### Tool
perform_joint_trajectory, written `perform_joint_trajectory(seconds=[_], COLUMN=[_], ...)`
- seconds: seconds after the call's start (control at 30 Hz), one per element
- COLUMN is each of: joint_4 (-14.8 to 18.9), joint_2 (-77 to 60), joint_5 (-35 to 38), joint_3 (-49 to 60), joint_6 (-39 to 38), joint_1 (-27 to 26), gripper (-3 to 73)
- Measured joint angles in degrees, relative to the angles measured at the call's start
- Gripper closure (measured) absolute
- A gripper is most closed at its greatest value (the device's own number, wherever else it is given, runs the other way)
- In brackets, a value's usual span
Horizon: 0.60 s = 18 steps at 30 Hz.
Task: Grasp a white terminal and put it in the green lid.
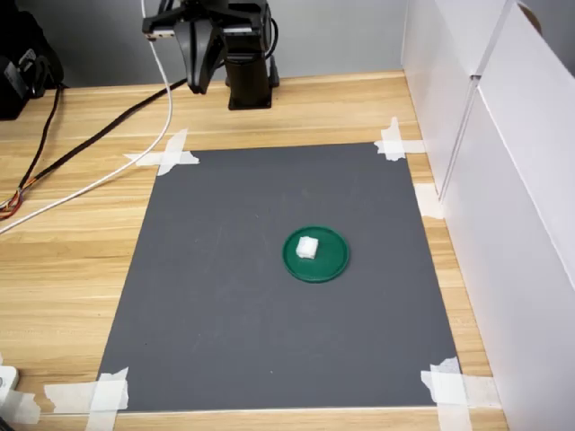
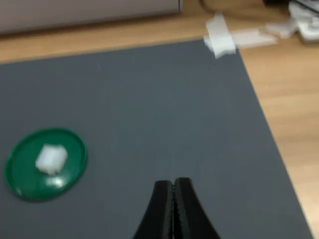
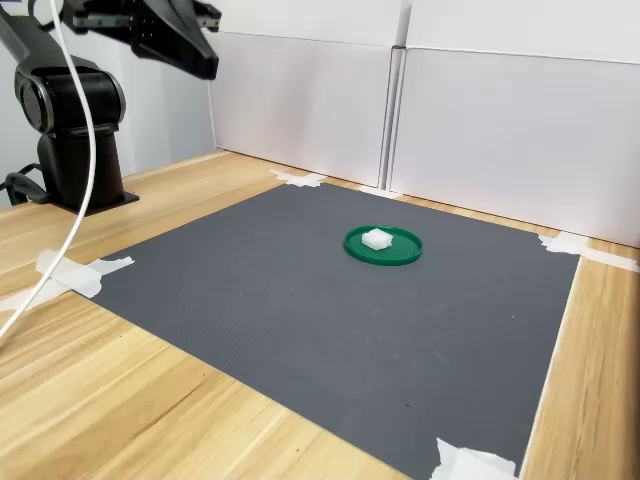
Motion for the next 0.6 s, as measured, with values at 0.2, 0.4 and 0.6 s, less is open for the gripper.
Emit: perform_joint_trajectory(seconds=[0.2, 0.4, 0.6], joint_4=[0.0, 0.0, 0.0], joint_2=[-8.4, -14.2, -16.1], joint_5=[1.2, 1.4, 3.8], joint_3=[7.1, 13.0, 13.9], joint_6=[0.0, 0.0, 0.0], joint_1=[0.0, 0.0, 0.0], gripper=[71.5, 71.5, 71.5])
